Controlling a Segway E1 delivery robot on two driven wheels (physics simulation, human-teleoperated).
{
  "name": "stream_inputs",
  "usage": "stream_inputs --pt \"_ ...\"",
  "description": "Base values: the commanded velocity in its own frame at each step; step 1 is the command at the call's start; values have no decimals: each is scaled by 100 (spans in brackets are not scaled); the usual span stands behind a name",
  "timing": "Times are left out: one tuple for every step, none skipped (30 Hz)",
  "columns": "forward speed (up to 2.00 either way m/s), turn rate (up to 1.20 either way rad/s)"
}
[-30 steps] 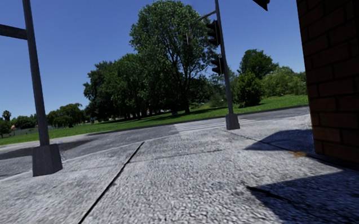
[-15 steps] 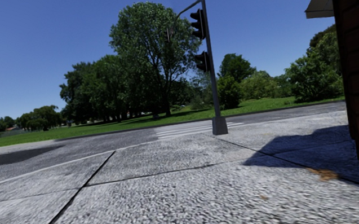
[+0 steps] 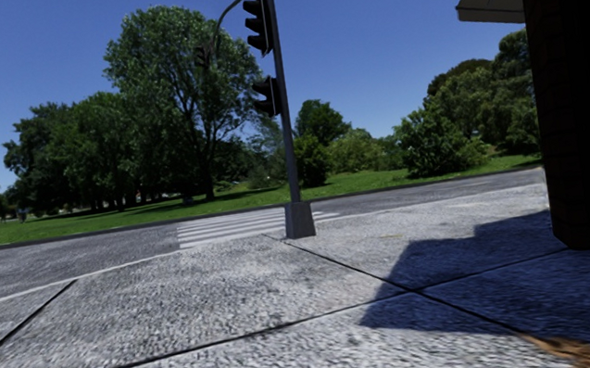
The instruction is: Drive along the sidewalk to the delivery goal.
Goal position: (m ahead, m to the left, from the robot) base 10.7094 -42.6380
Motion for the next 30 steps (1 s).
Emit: stream_inputs --pt "200 -29" --pt "200 -29" --pt "200 -29" --pt "200 -29" --pt "200 -29" --pt "200 -29" --pt "200 -29" --pt "200 -29" --pt "200 -29" --pt "200 -29" --pt "200 -29" --pt "200 -35" --pt "200 -35" --pt "200 -38" --pt "200 -40" --pt "200 -44" --pt "200 -47" --pt "200 -47" --pt "200 -49" --pt "200 -50" --pt "200 -50" --pt "200 -50" --pt "200 -50" --pt "200 -50" --pt "200 -51" --pt "200 -51" --pt "200 -52" --pt "200 -53" --pt "200 -56" --pt "200 -58"
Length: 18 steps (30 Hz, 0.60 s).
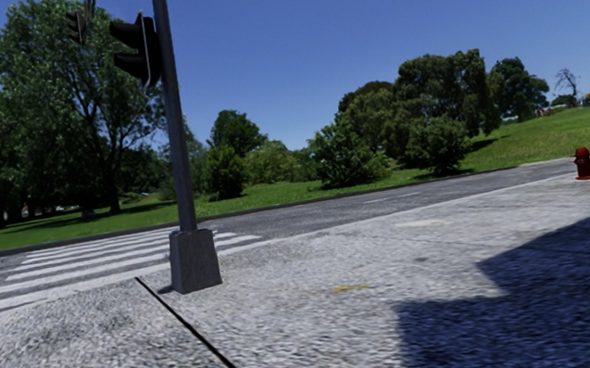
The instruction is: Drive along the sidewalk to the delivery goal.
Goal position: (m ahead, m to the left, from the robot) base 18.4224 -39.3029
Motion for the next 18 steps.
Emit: stream_inputs --pt "200 -58" --pt "200 -59" --pt "200 -59" --pt "200 -59" --pt "200 -59" --pt "200 -59" --pt "200 -59" --pt "200 -59" --pt "200 -59" --pt "200 -59" --pt "200 -59" --pt "200 -59" --pt "200 -59" --pt "200 -59" --pt "200 -59" --pt "200 -59" --pt "200 -59" --pt "200 -59"
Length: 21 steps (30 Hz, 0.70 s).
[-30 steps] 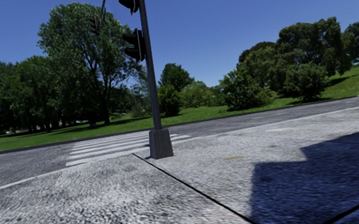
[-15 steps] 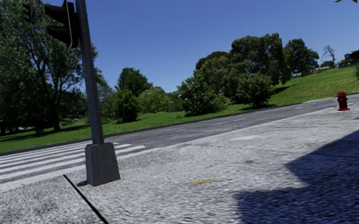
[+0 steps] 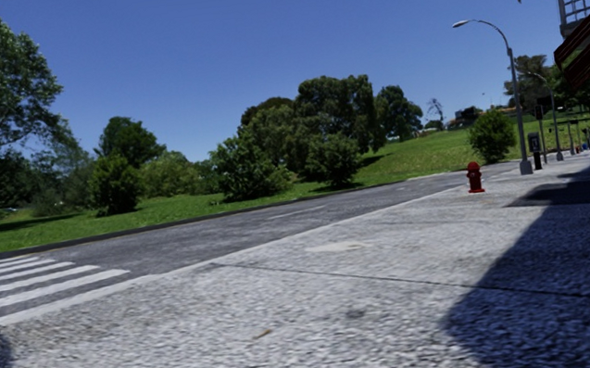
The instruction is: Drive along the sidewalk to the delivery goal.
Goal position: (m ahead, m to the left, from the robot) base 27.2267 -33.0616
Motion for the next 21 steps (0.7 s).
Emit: stream_inputs --pt "200 -59" --pt "200 -59" --pt "200 -59" --pt "200 -59" --pt "200 -59" --pt "200 -59" --pt "200 -59" --pt "200 -59" --pt "200 -59" --pt "200 -59" --pt "200 -59" --pt "200 -59" --pt "200 -59" --pt "200 -59" --pt "200 -59" --pt "200 -59" --pt "200 -59" --pt "200 -59" --pt "200 -59" --pt "200 -59" --pt "200 -59"
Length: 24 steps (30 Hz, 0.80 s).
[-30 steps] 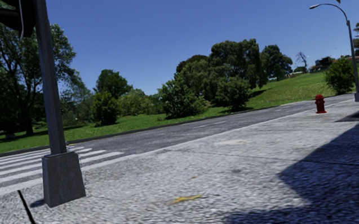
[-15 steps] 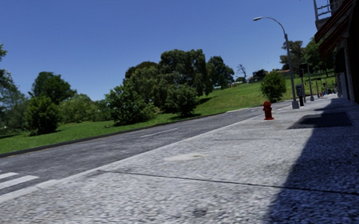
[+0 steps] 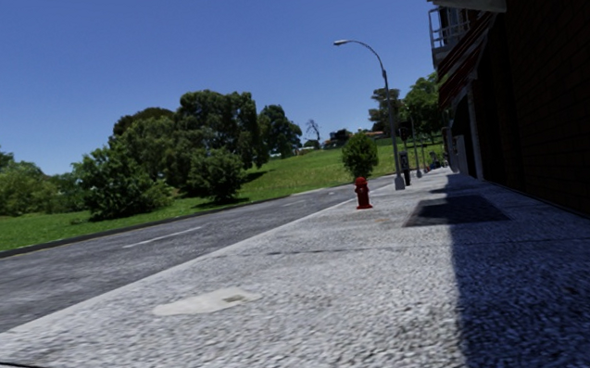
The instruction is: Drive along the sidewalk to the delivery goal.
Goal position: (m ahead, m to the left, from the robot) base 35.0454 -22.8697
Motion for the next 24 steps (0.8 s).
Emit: stream_inputs --pt "200 -59" --pt "200 -59" --pt "200 -59" --pt "200 -59" --pt "200 -59" --pt "200 -59" --pt "200 -59" --pt "200 -59" --pt "200 -59" --pt "200 -59" --pt "200 -59" --pt "200 -59" --pt "200 -59" --pt "200 -59" --pt "200 -59" --pt "200 -59" --pt "200 -59" --pt "200 -59" --pt "200 -59" --pt "200 -59" --pt "200 -59" --pt "200 -59" --pt "200 -55" --pt "200 -55"
